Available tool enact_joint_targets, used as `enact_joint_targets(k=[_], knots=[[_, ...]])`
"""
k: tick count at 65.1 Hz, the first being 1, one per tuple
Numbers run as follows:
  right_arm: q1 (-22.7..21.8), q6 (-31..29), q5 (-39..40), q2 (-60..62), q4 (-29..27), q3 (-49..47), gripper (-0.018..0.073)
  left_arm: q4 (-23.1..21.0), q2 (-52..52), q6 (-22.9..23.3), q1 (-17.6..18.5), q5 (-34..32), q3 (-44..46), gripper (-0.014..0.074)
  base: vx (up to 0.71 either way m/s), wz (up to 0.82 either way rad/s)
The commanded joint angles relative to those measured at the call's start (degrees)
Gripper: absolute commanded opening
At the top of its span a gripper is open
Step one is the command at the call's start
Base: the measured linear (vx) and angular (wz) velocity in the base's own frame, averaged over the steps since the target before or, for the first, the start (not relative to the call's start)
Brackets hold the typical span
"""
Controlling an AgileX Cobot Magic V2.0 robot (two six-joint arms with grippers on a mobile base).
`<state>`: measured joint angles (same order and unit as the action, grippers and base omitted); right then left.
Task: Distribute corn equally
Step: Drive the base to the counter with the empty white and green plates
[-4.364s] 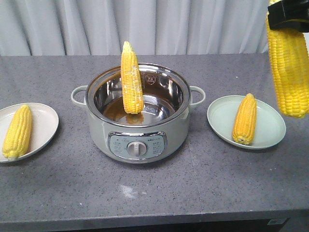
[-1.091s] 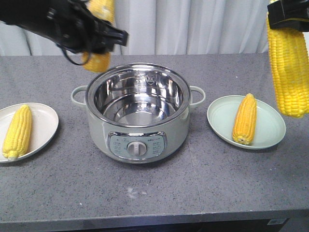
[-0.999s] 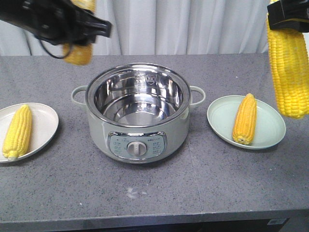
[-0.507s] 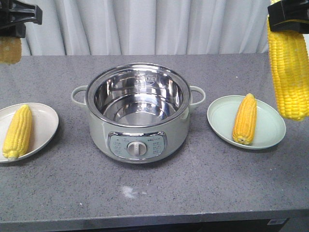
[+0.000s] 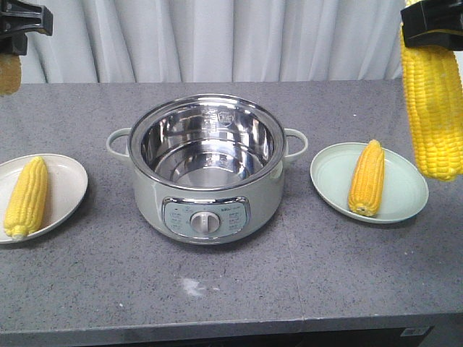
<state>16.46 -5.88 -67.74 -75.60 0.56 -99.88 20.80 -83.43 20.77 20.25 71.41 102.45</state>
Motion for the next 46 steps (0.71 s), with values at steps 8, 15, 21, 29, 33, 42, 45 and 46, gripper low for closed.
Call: enact_joint_targets(k=[8, 15, 21, 29, 33, 42, 45, 46], knots=[[-0.22, 0.26, 3.58, 1.74, 0.62, -1.26, 0.0102, 1.47, 1.98, 0.21, -0.02, -2.97, 1.74, 0.0062, 0.00, 0.00], [-0.22, 0.26, 3.58, 1.74, 0.62, -1.26, 0.0102, 1.47, 1.98, 0.21, -0.02, -2.97, 1.74, 0.0062, 0.00, 0.00], [-0.22, 0.26, 3.58, 1.74, 0.62, -1.26, 0.0102, 1.47, 1.98, 0.21, -0.02, -2.97, 1.74, 0.0062, 0.00, 0.00], [-0.22, 0.26, 3.58, 1.74, 0.62, -1.26, 0.0102, 1.47, 1.98, 0.21, -0.02, -2.97, 1.74, 0.0062, 0.00, 0.00], [-0.22, 0.26, 3.58, 1.74, 0.62, -1.26, 0.0102, 1.47, 1.98, 0.21, -0.02, -2.97, 1.74, 0.0062, 0.00, 0.00], [-0.22, 0.26, 3.58, 1.74, 0.62, -1.26, 0.0102, 1.47, 1.98, 0.21, -0.02, -2.97, 1.74, 0.0062, 0.00, 0.00], [-0.22, 0.26, 3.58, 1.74, 0.62, -1.26, 0.0102, 1.47, 1.98, 0.21, -0.02, -2.97, 1.74, 0.0062, 0.00, 0.00], [-0.22, 0.26, 3.58, 1.74, 0.62, -1.26, 0.0102, 1.47, 1.98, 0.21, -0.02, -2.97, 1.74, 0.0062, 0.00, 0.00]])
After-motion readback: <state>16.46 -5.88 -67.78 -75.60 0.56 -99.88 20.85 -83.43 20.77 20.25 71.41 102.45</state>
